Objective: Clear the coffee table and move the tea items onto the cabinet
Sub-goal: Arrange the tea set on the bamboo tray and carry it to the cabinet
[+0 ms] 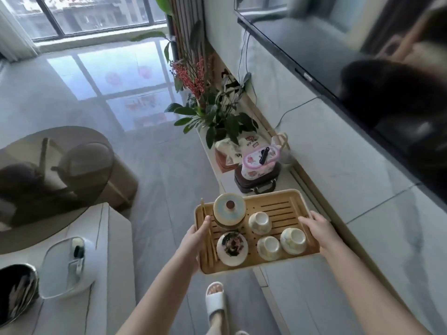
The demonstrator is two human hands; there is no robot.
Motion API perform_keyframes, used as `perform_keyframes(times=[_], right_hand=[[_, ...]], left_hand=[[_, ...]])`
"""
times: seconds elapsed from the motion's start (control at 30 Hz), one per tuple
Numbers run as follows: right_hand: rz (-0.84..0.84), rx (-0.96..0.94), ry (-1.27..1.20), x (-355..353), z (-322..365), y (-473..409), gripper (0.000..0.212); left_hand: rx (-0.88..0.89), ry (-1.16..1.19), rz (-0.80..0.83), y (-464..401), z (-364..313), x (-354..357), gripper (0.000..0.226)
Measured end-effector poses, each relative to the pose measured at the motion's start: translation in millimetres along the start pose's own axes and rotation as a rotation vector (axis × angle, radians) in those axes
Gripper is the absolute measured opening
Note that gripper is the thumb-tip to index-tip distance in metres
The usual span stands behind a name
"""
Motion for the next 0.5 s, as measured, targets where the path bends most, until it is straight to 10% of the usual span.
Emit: perform_keyframes(times=[0.5], right_hand=[[-0.183,0.155,-0.121,-35,-5,-163,0.043]], left_hand=[[-0.158,-0.014,0.123,-149,49,76,0.037]])
Point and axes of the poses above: each hand's wrist, its own y-axis away from the middle knuckle, its own x-axis out of the palm, z = x × y, the point moved 4 cm from there along -y, towards the middle knuckle, and after that the axes turned 11 degrees about x, right-handed, at the moved point
